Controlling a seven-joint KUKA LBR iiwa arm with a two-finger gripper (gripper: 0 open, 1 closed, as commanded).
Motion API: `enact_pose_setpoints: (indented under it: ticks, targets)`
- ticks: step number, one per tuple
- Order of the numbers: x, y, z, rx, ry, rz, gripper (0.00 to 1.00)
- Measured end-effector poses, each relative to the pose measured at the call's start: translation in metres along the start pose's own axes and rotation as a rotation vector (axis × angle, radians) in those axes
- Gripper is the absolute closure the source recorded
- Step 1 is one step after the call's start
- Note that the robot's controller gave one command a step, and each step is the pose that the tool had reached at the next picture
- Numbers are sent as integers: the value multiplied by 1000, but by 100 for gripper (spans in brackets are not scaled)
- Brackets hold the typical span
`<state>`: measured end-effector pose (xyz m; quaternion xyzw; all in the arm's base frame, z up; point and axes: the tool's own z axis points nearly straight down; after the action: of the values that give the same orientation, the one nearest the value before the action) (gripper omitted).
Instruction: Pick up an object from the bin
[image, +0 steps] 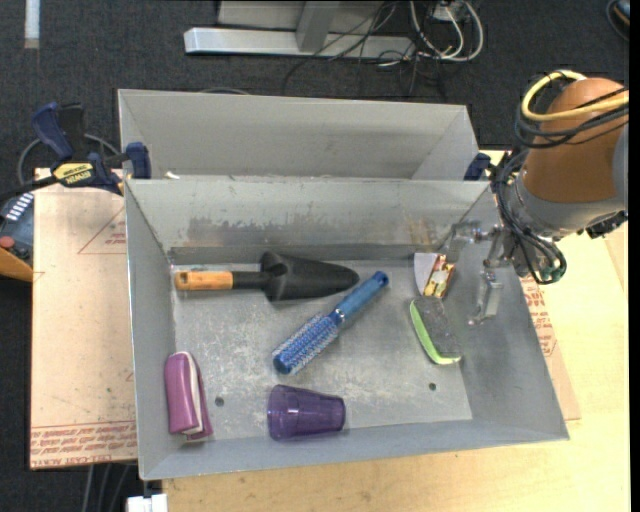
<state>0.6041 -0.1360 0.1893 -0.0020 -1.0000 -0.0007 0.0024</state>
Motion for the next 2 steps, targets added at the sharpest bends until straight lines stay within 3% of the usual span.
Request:
enact_pose_setpoints:
  ticks: [1, 2]
  targets:
    - [-2, 1, -5, 1, -7, -4, 0]
    - [-7, 0, 104, 2, -6, -647, 0]
